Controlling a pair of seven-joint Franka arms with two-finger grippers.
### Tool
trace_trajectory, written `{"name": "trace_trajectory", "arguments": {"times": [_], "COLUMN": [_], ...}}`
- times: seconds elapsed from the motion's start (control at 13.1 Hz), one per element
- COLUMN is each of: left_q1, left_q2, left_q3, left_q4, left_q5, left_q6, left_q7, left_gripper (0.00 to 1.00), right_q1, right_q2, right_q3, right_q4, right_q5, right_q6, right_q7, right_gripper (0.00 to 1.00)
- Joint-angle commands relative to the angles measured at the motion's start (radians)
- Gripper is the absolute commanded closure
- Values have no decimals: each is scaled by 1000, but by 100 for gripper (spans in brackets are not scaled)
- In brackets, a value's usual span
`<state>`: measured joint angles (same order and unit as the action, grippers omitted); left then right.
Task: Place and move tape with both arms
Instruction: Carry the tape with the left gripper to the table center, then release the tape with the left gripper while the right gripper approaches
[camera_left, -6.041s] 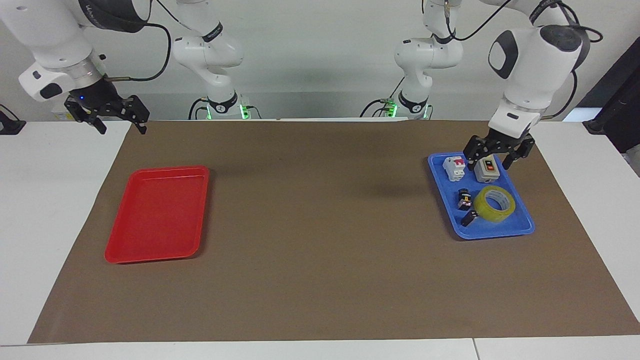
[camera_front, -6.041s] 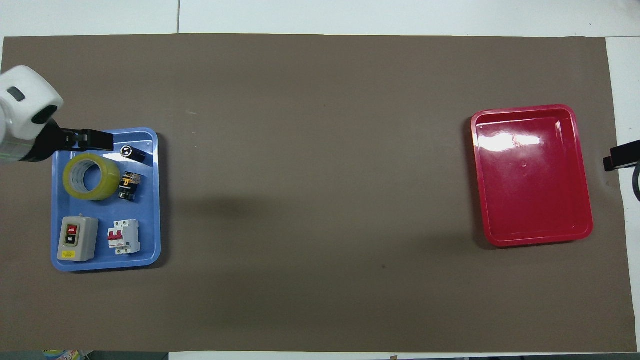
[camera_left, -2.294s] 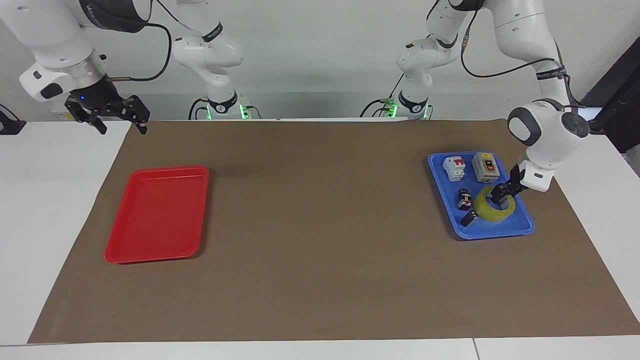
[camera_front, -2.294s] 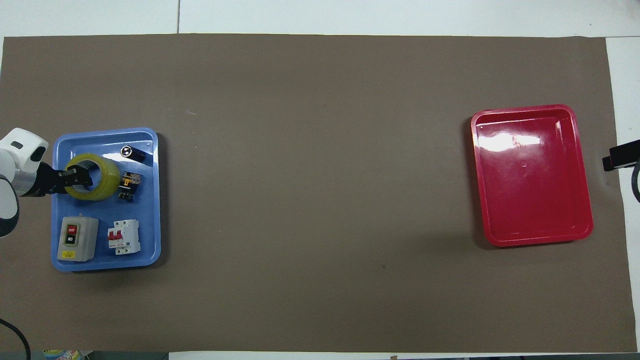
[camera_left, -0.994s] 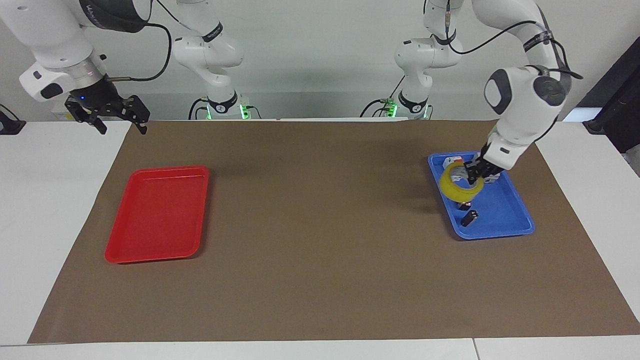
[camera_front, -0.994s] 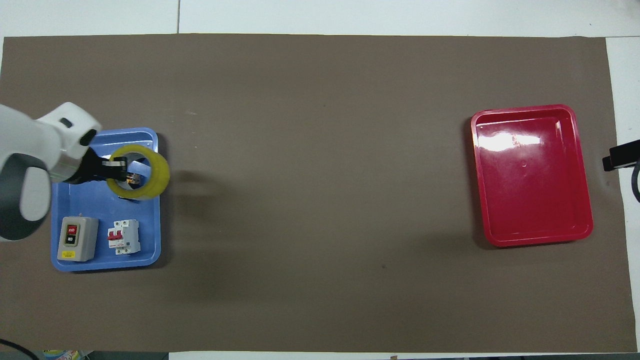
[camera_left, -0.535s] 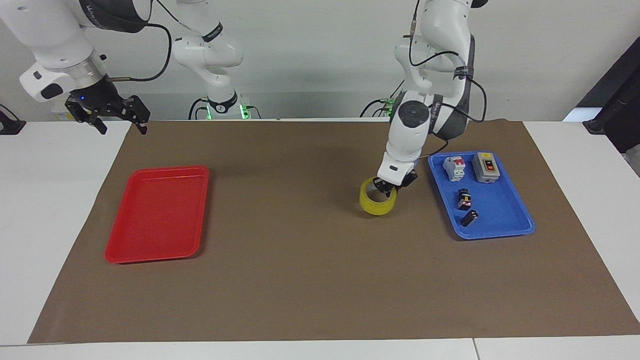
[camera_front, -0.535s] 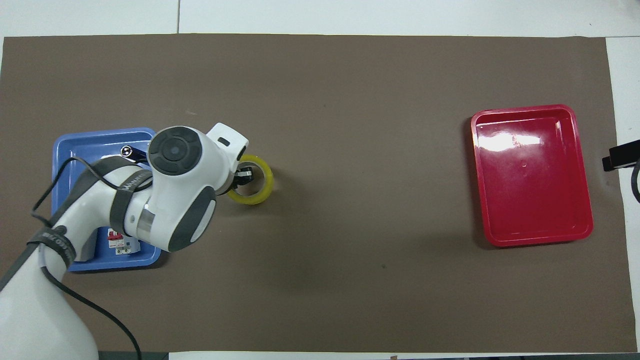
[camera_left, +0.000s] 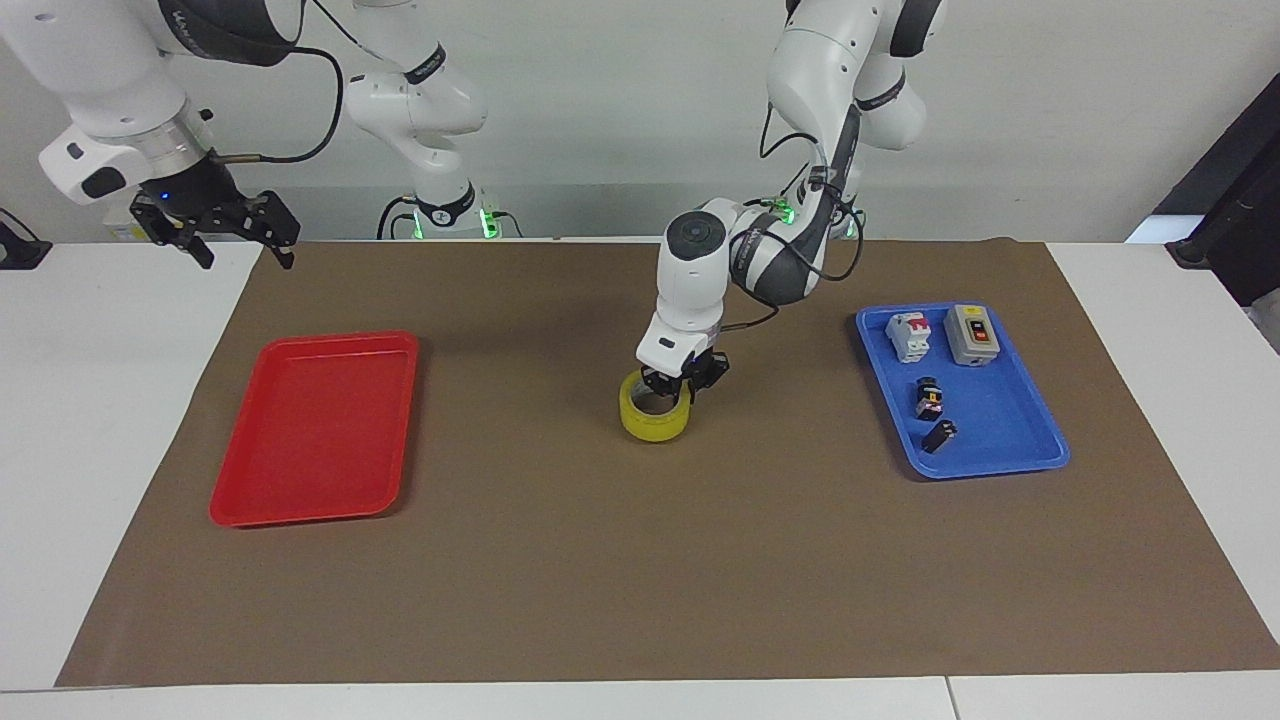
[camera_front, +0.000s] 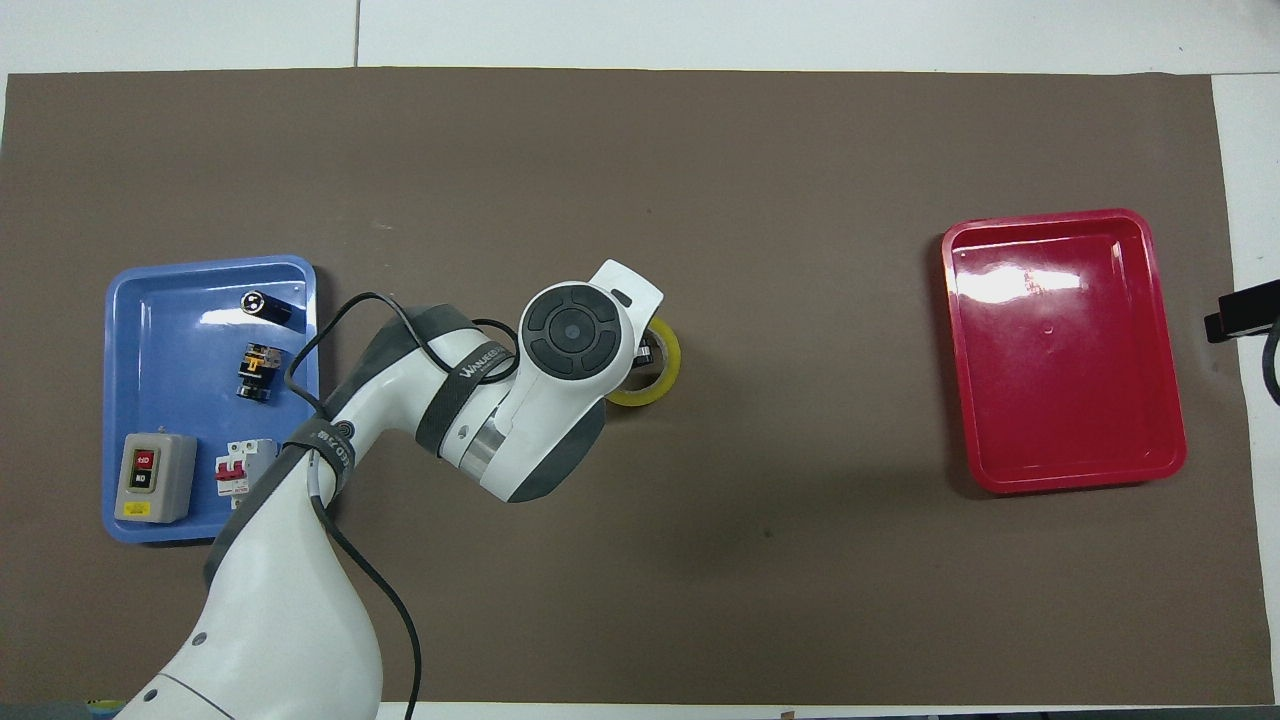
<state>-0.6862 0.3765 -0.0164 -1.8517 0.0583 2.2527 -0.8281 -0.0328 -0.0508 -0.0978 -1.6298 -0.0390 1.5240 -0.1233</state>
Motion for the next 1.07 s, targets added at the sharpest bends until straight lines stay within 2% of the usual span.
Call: {"name": "trace_trajectory", "arguments": {"times": [0.0, 0.08, 0.15, 0.31, 0.46, 0.61, 0.76, 0.99], "left_q1": [-18, -10, -1, 55, 141, 255, 368, 491], "left_q2": [-5, -19, -59, -186, -290, -355, -396, -442], "left_q3": [15, 15, 18, 19, 18, 15, 15, 29], "left_q4": [5, 0, -26, -134, -188, -189, -176, -104], "left_q5": [12, 12, 12, 14, 14, 14, 12, 8], "left_q6": [5, -5, -10, -16, -109, -194, -246, -361], "left_q7": [-14, -9, -3, 39, 169, 336, 473, 619], "left_gripper": [49, 18, 2, 0, 0, 0, 0, 0], "right_q1": [-10, -10, -9, -1, 45, 187, 328, 531], "right_q2": [-6, -6, -6, -6, -20, -24, 41, 233], "right_q3": [9, 10, 10, 10, 13, 15, 15, 16], "right_q4": [-10, -10, -10, -10, -62, -85, -74, -36], "right_q5": [1, -1, 1, 1, 28, 56, 79, 84], "right_q6": [8, 8, 8, 13, 63, 120, 194, 416], "right_q7": [-13, -19, -19, -18, -3, 150, 298, 519], "right_gripper": [0, 0, 0, 0, 0, 0, 0, 0]}}
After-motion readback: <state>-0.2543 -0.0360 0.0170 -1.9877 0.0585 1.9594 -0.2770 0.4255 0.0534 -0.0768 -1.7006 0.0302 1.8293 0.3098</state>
